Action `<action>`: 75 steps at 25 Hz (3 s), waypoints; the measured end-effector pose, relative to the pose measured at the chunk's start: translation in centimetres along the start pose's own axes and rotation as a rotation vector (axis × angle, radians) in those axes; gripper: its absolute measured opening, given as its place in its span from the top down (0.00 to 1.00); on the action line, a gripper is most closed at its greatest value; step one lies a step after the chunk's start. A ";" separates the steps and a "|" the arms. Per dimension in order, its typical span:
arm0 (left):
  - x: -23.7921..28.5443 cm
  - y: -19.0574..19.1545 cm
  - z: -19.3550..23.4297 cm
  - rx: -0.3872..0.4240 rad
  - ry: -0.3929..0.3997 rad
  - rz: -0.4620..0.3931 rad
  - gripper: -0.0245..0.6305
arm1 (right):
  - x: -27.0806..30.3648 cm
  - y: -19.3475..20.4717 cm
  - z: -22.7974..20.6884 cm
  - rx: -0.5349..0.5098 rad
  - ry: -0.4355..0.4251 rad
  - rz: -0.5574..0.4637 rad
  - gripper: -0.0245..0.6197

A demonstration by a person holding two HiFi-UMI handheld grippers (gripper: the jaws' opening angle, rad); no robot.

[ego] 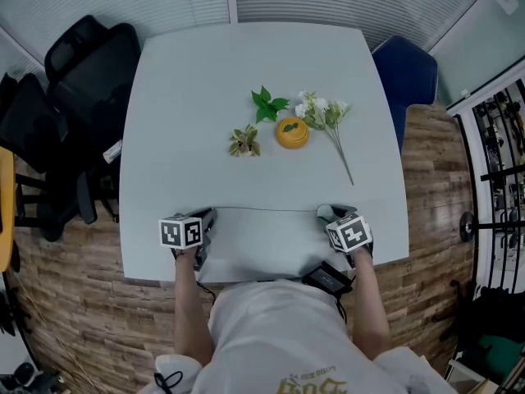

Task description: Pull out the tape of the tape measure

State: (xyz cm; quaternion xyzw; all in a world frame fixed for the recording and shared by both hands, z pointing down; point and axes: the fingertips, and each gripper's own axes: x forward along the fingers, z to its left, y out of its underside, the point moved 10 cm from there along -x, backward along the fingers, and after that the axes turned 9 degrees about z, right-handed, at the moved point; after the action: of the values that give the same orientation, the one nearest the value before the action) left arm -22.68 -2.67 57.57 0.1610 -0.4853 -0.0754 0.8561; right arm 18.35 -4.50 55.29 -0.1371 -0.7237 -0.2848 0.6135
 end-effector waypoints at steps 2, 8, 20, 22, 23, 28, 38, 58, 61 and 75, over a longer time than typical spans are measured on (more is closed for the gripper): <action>0.2 -0.3 -0.3 0.017 -0.007 0.012 0.95 | 0.1 -0.1 0.1 -0.004 0.010 0.004 0.61; 1.0 -0.6 -0.6 0.044 -0.032 0.053 0.95 | 0.7 0.1 0.0 -0.003 0.008 0.016 0.61; 1.3 -0.7 -1.0 0.067 -0.077 0.047 0.94 | 1.2 0.1 0.3 -0.027 0.026 0.027 0.59; 1.3 -0.5 -0.9 0.063 -0.089 0.049 0.94 | 1.3 0.1 0.4 -0.033 0.026 0.030 0.58; 1.4 -0.5 -0.9 0.064 -0.093 0.048 0.91 | 1.3 0.1 0.5 -0.034 0.026 0.029 0.58; 1.1 -0.5 -1.0 0.077 -0.115 0.035 0.79 | 1.2 0.2 0.9 -0.028 0.025 0.016 0.56; 0.3 0.0 -1.4 0.116 -0.153 -0.020 0.69 | -0.1 0.4 1.1 0.009 0.057 -0.061 0.56; -4.5 -1.5 -8.7 0.337 -0.127 -0.380 0.77 | -6.2 1.0 3.4 0.170 0.052 -0.441 0.76; -5.5 -1.7 -10.1 0.372 -0.118 -0.427 0.81 | -7.8 0.6 4.1 0.183 0.037 -0.523 0.87; -9.3 -1.6 -12.6 0.410 -0.105 -0.611 0.96 | -11.0 0.7 5.9 0.165 0.090 -0.663 0.94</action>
State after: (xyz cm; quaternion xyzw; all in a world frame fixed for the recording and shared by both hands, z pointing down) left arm -16.69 1.06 43.54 0.4624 -0.4631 -0.2367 0.7181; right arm 16.28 1.19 44.32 0.1684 -0.7217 -0.4150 0.5278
